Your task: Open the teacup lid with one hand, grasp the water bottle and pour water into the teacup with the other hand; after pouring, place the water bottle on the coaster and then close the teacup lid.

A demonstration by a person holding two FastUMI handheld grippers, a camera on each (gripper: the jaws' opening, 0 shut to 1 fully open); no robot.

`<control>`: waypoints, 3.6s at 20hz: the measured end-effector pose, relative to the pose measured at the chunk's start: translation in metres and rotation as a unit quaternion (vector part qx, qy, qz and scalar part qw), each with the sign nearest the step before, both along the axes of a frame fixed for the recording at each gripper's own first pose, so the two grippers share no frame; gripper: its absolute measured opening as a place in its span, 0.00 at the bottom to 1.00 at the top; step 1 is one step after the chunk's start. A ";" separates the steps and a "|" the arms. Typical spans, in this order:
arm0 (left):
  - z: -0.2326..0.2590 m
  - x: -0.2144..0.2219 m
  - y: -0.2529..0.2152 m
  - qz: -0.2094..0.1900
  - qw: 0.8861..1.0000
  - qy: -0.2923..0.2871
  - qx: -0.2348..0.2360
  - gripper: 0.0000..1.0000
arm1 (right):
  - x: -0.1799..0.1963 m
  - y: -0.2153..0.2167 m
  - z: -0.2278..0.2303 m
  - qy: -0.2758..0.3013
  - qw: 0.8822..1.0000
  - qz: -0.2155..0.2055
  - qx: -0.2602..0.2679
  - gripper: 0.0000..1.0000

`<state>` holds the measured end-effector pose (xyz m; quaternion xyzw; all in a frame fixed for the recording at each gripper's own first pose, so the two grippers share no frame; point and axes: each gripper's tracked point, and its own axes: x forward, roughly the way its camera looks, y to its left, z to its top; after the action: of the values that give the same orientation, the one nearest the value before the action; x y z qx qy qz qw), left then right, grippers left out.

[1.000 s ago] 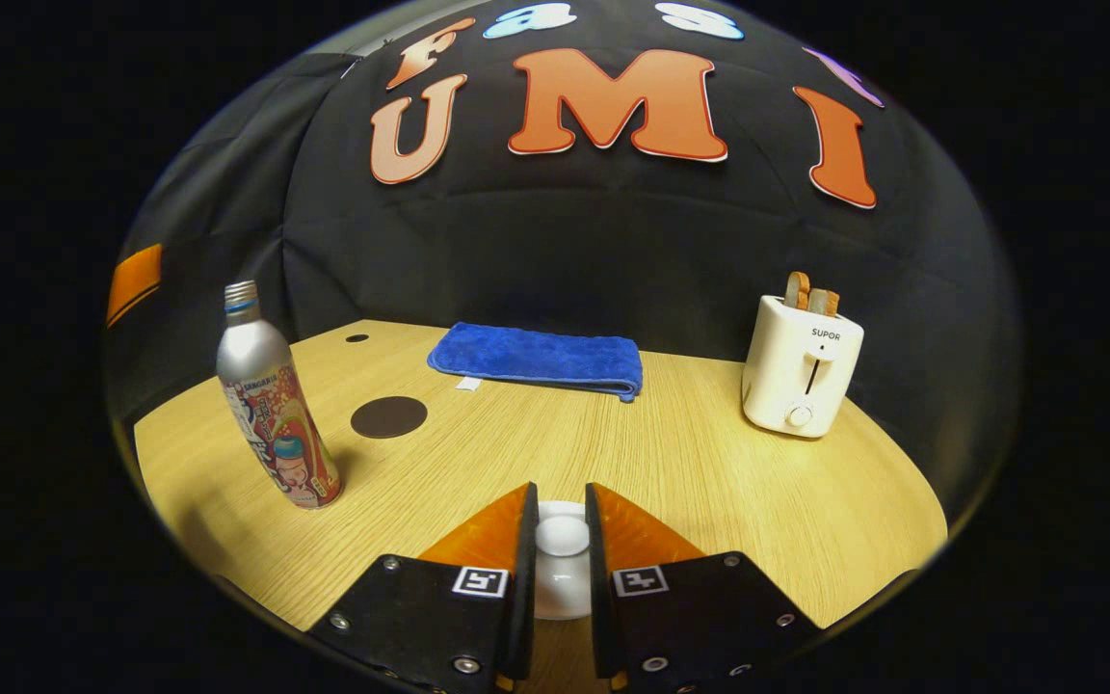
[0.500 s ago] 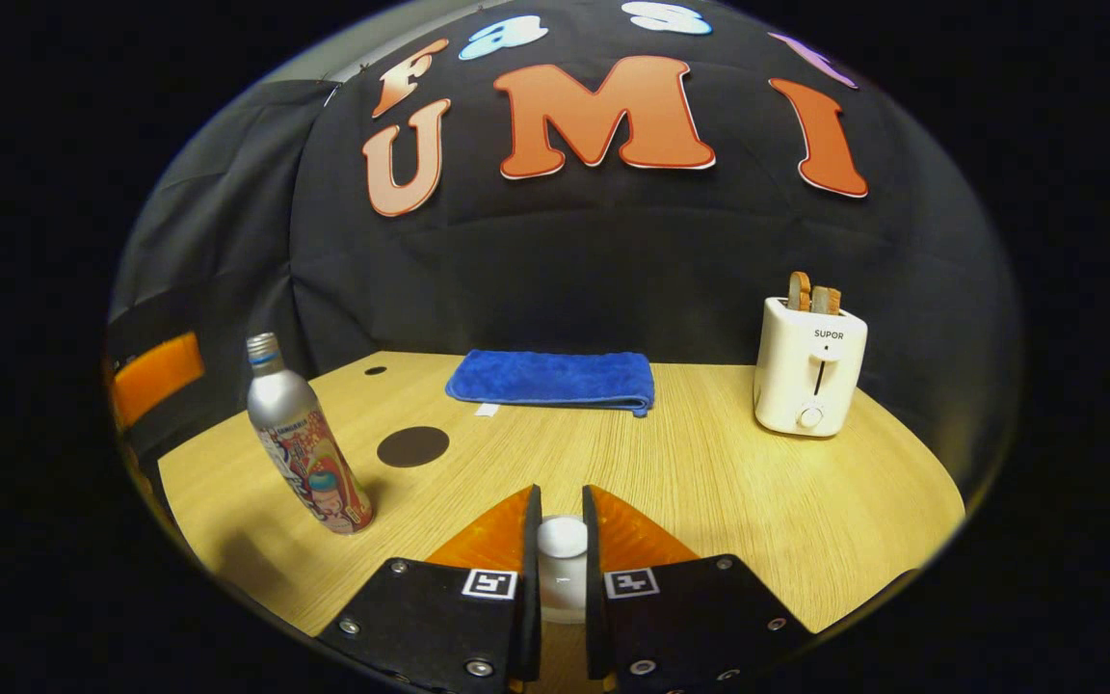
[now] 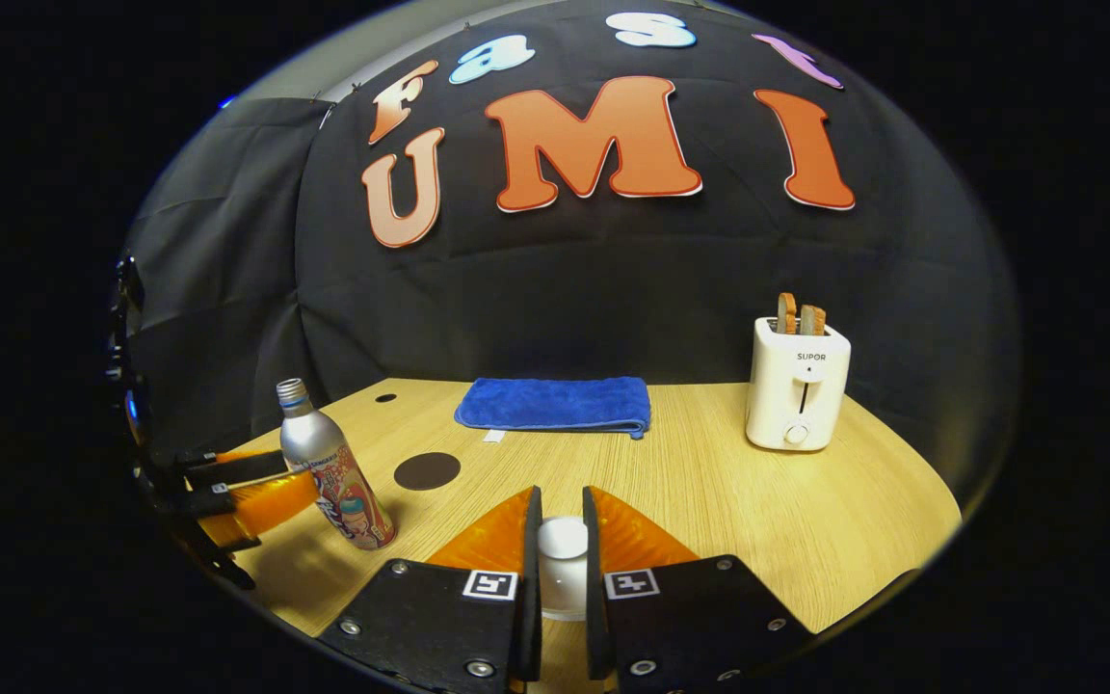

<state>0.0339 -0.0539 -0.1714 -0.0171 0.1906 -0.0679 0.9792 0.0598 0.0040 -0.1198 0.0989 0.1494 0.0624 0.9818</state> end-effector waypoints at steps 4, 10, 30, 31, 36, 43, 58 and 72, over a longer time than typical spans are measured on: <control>-0.024 0.007 0.000 0.003 0.999 0.040 0.007 0.97 | -0.004 -0.010 0.013 -0.010 1.000 -0.010 0.006 0.18; -0.040 0.009 -0.001 0.007 0.998 0.066 0.014 0.97 | -0.010 -0.025 0.027 -0.025 0.999 -0.020 0.002 0.18; -0.035 0.035 -0.036 -0.078 0.966 0.018 0.246 0.84 | -0.037 -0.071 0.029 -0.029 0.998 -0.046 0.017 0.18; -0.037 0.036 -0.039 -0.085 0.963 0.020 0.256 0.84 | -0.038 -0.076 0.028 -0.027 0.998 -0.049 0.014 0.18; -0.043 0.042 -0.053 -0.112 0.941 0.006 0.320 0.84 | -0.047 -0.096 0.032 -0.034 0.997 -0.062 0.014 0.18; -0.054 0.043 -0.074 -0.158 0.893 -0.021 0.421 0.84 | -0.057 -0.116 0.024 -0.026 0.996 -0.081 0.013 0.18; -0.041 0.047 -0.089 -0.208 0.771 -0.099 0.594 0.82 | -0.070 -0.135 0.023 -0.028 0.995 -0.095 0.017 0.18; -0.017 0.050 -0.097 -0.237 0.649 -0.163 0.705 0.83 | -0.075 -0.136 0.016 -0.022 0.995 -0.092 0.020 0.18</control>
<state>0.0836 -0.1511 -0.1884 0.7351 0.0162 -0.1447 0.6622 -0.0152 -0.1323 -0.1041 0.1308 0.1168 -0.0231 0.9842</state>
